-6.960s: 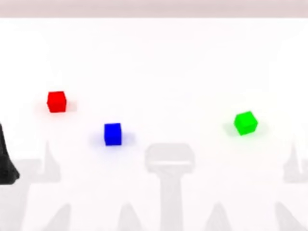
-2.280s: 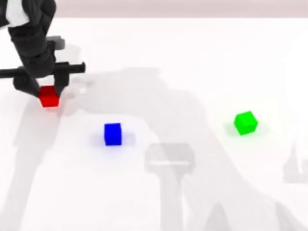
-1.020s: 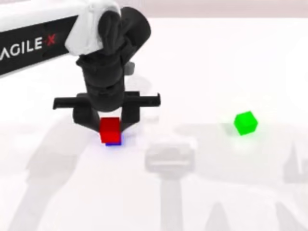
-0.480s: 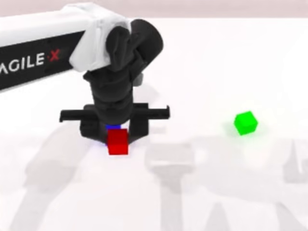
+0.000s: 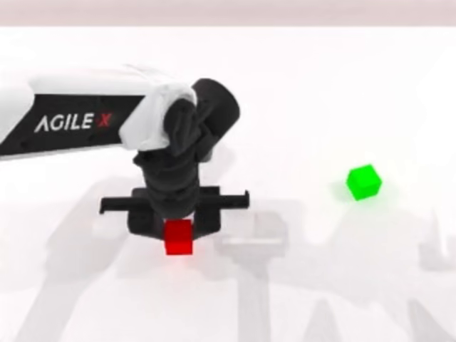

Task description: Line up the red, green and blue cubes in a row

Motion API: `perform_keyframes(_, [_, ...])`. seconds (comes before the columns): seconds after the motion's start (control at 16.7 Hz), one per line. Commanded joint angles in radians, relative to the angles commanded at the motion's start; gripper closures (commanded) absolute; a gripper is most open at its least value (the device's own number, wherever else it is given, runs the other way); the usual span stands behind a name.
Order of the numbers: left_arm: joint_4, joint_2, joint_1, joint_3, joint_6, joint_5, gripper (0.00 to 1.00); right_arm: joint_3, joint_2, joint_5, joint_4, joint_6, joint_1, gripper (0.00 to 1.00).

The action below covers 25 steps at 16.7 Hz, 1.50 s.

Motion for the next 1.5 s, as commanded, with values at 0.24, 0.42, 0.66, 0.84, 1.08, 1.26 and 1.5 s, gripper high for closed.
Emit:
perform_keyframes(0.24, [0.001,0.0,0.0,-0.001,0.0,0.0,0.92,0.0,0.0,0.0,0.0,0.0,0.0,0.0])
perform_keyframes(0.42, [0.001,0.0,0.0,-0.001,0.0,0.0,0.7,0.0,0.0,0.0,0.0,0.0,0.0,0.0])
perform_keyframes(0.66, [0.001,0.0,0.0,-0.001,0.0,0.0,0.4,0.0,0.0,0.0,0.0,0.0,0.0,0.0])
perform_keyframes(0.84, [0.001,0.0,0.0,-0.001,0.0,0.0,0.17,0.0,0.0,0.0,0.0,0.0,0.0,0.0])
perform_keyframes(1.08, [0.001,0.0,0.0,-0.001,0.0,0.0,0.0,0.0,0.0,0.0,0.0,0.0,0.0,0.0])
perform_keyframes(1.26, [0.001,0.0,0.0,-0.001,0.0,0.0,0.0,0.0,0.0,0.0,0.0,0.0,0.0,0.0])
perform_keyframes(1.5, [0.001,0.0,0.0,0.0,0.0,0.0,0.0,0.0,0.0,0.0,0.0,0.0,0.0,0.0])
